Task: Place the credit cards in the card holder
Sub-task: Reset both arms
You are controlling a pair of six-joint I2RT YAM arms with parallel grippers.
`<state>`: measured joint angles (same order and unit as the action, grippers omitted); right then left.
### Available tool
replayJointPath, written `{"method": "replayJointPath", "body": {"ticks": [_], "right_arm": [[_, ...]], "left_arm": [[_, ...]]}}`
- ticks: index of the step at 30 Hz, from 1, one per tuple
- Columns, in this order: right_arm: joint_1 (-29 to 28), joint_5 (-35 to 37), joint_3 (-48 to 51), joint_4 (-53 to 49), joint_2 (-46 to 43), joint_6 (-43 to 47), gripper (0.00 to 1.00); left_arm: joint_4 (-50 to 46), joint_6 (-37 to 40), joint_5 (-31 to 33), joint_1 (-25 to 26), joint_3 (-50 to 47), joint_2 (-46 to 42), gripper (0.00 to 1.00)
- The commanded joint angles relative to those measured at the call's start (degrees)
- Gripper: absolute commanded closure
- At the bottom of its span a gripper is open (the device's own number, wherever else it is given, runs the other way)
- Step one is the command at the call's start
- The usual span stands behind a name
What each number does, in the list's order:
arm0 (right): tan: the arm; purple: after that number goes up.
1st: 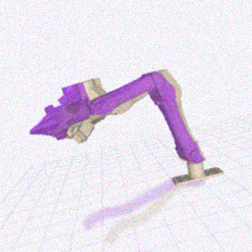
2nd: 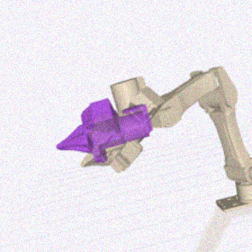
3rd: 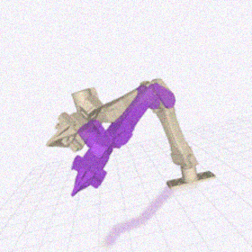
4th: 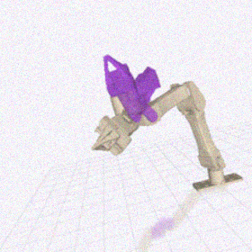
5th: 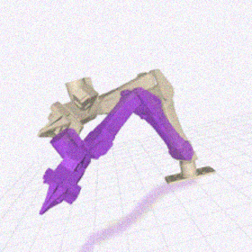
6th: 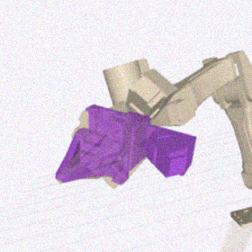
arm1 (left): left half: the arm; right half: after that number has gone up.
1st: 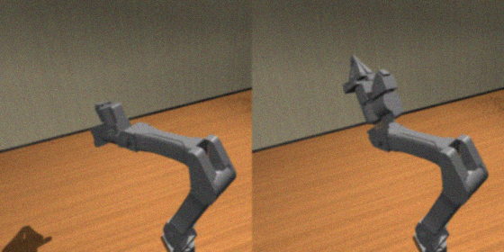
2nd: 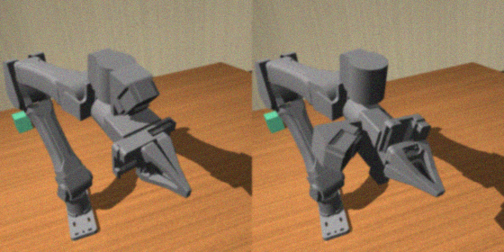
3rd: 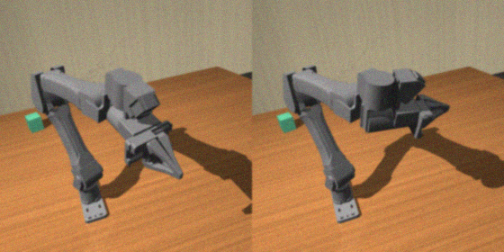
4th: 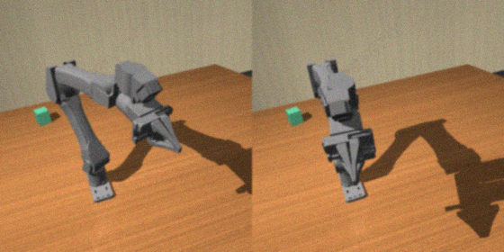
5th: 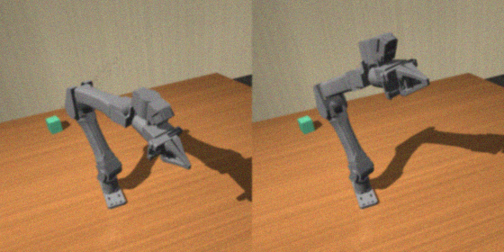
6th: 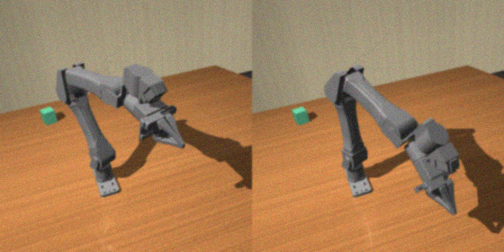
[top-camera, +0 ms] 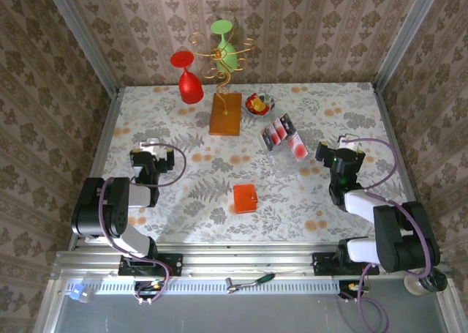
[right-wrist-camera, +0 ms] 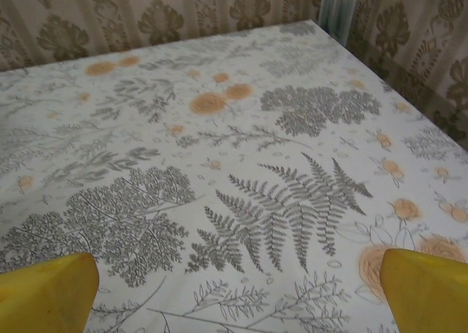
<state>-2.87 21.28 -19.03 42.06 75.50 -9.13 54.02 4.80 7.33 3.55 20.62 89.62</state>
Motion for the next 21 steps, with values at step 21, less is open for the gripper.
{"method": "replayJointPath", "body": {"ticks": [21], "right_arm": [[0.6, -7.6, -3.2, 8.6, 11.9, 4.9, 0.0]], "left_arm": [[-2.5, -0.8, -7.1, -2.5, 2.5, -0.3, 0.0]]}}
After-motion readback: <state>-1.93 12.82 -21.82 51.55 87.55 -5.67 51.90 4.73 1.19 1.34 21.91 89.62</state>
